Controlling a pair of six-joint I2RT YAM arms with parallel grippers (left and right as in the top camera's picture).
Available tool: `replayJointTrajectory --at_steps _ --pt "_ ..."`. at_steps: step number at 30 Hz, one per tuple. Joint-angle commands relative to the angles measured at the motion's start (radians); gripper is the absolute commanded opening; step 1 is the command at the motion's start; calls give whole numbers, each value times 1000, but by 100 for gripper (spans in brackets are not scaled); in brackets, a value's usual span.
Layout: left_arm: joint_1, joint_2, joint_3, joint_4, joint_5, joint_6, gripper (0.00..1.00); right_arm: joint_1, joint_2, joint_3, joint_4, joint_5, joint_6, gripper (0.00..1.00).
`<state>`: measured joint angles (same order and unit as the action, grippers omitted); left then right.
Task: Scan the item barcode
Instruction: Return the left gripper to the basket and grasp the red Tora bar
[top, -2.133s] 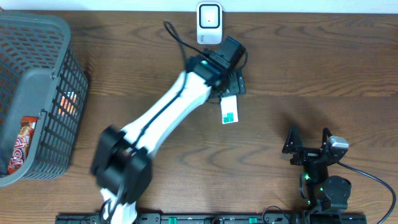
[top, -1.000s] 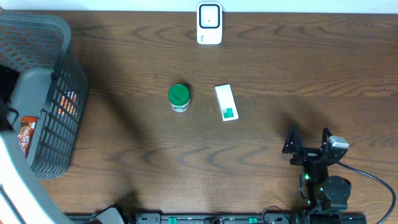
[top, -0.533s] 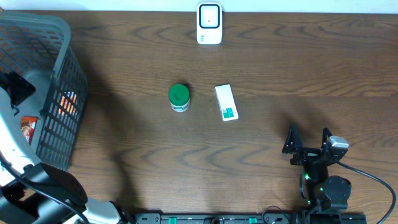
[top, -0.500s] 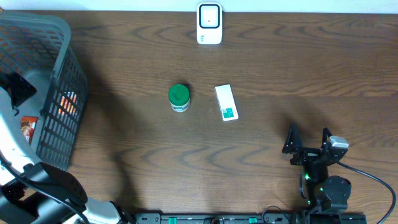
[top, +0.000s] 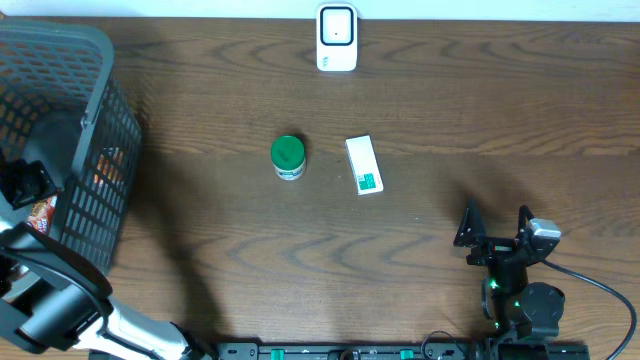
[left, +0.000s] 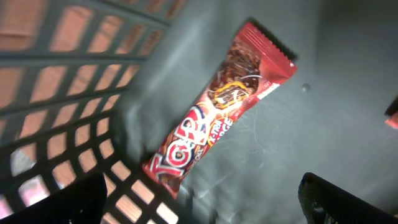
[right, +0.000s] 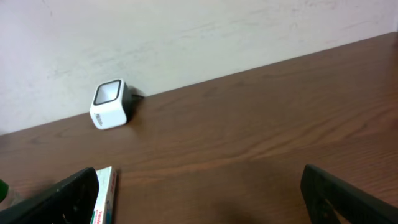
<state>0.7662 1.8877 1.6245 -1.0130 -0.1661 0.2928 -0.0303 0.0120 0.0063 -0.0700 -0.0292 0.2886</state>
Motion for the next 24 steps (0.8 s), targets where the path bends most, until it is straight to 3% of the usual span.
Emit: replayJointTrajectory --at_steps 1,15,16,19,24 --pt "15 41 -13 -2 35 100 98 5 -6 -1 -3 2 10 99" --pt "25 257 -30 17 36 116 99 5 -6 -1 -3 2 11 99" --pt "25 266 -30 17 36 120 96 5 -6 -1 -3 2 11 99" --pt "37 296 -32 23 37 124 68 5 -6 -1 -3 2 11 99" --pt "64 324 -33 24 82 113 48 5 -6 -1 -3 2 10 99"
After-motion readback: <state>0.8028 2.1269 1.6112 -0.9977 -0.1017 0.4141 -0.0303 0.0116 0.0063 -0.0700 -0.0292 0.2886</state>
